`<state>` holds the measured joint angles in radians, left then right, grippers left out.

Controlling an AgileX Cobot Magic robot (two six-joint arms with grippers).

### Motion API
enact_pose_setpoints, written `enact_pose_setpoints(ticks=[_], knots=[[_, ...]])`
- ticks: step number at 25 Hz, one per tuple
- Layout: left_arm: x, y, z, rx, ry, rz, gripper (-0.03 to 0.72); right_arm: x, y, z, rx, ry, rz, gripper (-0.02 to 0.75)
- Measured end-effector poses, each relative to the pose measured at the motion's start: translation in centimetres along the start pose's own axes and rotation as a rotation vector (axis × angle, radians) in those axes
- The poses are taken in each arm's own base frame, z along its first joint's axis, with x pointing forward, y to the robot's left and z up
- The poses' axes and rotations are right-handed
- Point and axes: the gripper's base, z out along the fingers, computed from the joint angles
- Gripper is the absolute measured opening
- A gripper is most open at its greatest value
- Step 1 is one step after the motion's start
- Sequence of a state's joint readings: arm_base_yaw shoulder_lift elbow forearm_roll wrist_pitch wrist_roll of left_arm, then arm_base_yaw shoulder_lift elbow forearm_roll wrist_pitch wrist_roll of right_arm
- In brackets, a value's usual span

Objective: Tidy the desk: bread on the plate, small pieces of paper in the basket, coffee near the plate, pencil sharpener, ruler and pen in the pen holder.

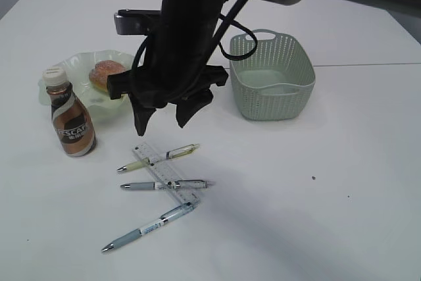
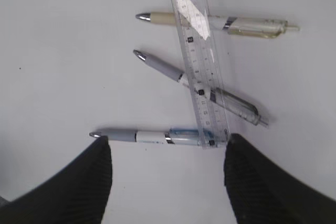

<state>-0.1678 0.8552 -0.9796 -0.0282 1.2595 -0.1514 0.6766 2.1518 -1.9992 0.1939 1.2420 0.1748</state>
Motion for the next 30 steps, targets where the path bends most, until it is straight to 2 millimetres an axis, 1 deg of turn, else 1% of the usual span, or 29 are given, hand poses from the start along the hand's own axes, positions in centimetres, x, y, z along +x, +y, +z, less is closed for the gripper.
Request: enact_pose_setpoints(ticks=[10, 16, 19, 26, 30], knots=[[0.0, 0.0, 0.0, 0.000, 0.000, 0.000, 0.384, -1.5, -0.4, 4.8, 0.001, 0.045, 0.021, 0.491], [0.0, 0.0, 0.0, 0.000, 0.000, 0.000, 0.384, -1.8, -0.7, 7.2, -0.004, 0.077, 0.034, 0.491], [0.0, 0.0, 0.0, 0.000, 0.000, 0.000, 0.377, -1.7, -0.9, 7.9, 0.002, 0.090, 0.036, 0.491], [0.0, 0.0, 0.0, 0.000, 0.000, 0.000, 0.368, -1.9, -1.2, 8.2, 0.027, 0.073, 0.026, 0.491], [0.0, 0.0, 0.0, 0.000, 0.000, 0.000, 0.366, -2.0, -1.5, 9.1, 0.048, 0.072, 0.020, 0.491]])
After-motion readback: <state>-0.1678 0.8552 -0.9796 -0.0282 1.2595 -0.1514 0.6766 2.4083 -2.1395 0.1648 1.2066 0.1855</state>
